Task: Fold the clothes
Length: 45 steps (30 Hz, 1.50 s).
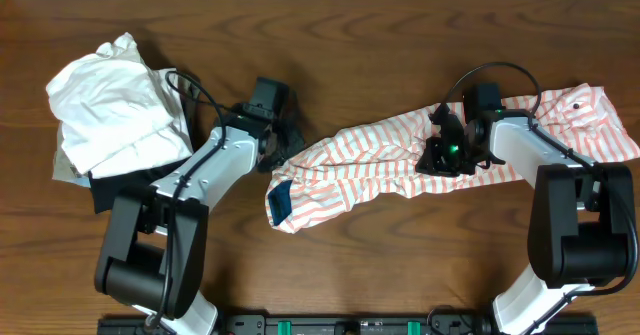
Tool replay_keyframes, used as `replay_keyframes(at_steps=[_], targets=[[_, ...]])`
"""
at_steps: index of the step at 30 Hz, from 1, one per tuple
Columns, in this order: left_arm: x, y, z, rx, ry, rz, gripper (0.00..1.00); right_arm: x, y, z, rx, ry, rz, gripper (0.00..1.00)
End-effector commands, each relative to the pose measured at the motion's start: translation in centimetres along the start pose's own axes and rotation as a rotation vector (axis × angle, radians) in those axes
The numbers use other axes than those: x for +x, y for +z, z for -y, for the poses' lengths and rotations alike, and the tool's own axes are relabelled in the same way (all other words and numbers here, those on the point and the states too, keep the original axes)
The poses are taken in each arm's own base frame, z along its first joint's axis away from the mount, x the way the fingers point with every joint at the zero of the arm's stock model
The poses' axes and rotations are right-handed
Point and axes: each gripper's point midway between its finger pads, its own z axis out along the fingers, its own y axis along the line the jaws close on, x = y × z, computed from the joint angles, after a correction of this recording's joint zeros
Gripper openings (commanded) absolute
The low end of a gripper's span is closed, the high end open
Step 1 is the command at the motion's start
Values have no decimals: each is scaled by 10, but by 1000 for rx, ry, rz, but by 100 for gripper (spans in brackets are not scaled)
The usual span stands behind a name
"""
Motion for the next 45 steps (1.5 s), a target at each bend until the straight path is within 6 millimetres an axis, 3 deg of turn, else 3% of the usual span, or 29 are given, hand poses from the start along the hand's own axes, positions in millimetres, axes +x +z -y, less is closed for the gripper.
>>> replay_keyframes(at_steps=[1, 7, 11, 19, 25, 30, 34, 38, 43, 45], targets=[[-6, -15, 18, 74, 119, 15, 6, 16, 11, 30, 114, 22, -48, 14], [-2, -71, 72, 277, 287, 84, 6, 4, 8, 26, 111, 5, -16, 14], [19, -84, 91, 324, 338, 76, 6, -11, -2, 13, 68, -16, 29, 14], [46, -48, 118, 347, 377, 32, 6, -31, -24, -13, 6, -86, 105, 15], [53, -3, 102, 265, 279, -40, 6, -41, -60, -45, -50, -158, 210, 17], [58, 17, 90, 220, 253, -77, 6, -45, -90, -67, -64, -237, 301, 16], [58, 18, 89, 213, 252, -73, 6, -43, -84, -87, -133, -279, 289, 16], [58, 18, 88, 212, 252, -73, 6, -43, -64, -103, -172, -323, 258, 16], [59, 18, 86, 204, 250, -79, 6, -44, -32, -103, -172, -334, 210, 16], [59, 19, 85, 200, 250, -82, 6, -46, -18, -89, -125, -314, 190, 14]])
